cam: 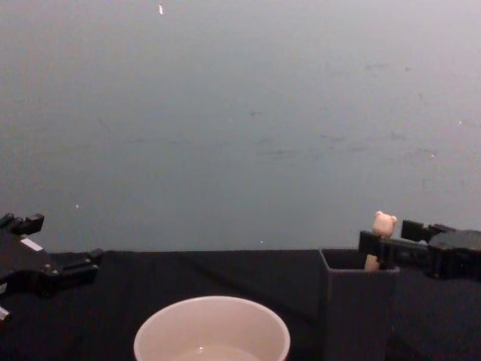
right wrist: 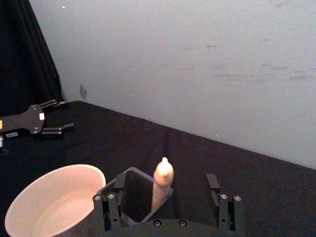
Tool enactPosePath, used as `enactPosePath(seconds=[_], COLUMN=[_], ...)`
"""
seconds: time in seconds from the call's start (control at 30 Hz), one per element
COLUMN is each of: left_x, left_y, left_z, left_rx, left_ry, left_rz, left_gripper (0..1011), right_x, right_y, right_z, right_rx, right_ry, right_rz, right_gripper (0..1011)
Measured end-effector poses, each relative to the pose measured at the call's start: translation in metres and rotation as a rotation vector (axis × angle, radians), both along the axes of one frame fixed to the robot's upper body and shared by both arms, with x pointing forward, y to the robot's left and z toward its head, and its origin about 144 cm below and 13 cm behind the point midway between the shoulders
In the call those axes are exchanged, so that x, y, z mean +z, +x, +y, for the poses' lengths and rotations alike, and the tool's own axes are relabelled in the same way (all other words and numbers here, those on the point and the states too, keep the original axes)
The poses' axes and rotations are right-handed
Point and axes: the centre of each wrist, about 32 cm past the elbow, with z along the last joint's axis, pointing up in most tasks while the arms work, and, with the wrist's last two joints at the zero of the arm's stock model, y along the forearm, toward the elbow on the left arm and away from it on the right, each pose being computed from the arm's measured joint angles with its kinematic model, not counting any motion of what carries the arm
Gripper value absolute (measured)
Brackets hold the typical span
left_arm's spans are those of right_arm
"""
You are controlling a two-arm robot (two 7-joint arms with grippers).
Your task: Pick up the stirring spoon with one hand, stir inside the cup, then place it back in its original position.
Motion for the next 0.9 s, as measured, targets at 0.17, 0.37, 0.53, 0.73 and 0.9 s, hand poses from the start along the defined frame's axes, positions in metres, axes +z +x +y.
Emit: enactPosePath(seconds=[0.17,0.37,0.53,0.73,0.9], left_x=[0.000,0.000,0.000,0.000,0.000], left_y=[0.000,0.000,0.000,0.000,0.000], left_z=[0.000,0.000,0.000,0.000,0.000], left_rx=[0.000,0.000,0.000,0.000,0.000], left_ry=[0.000,0.000,0.000,0.000,0.000], left_rz=[0.000,0.000,0.000,0.000,0.000], left_gripper=[1001,1001,1001,1001,1001], right_x=[-0.001,-0.001,-0.001,-0.001,-0.001], right_y=[0.008,0.013,0.014,0.014,0.014], right_z=[0.005,0.010,0.010,0.010,0.010], right_rx=[0.008,0.011,0.011,0.011,0.010], right_ry=[-0.003,-0.007,-0.009,-0.009,-0.008], right_rz=[-0.007,-0.016,-0.019,-0.018,-0.018], right_gripper=[1003,1002,1002,1003,916])
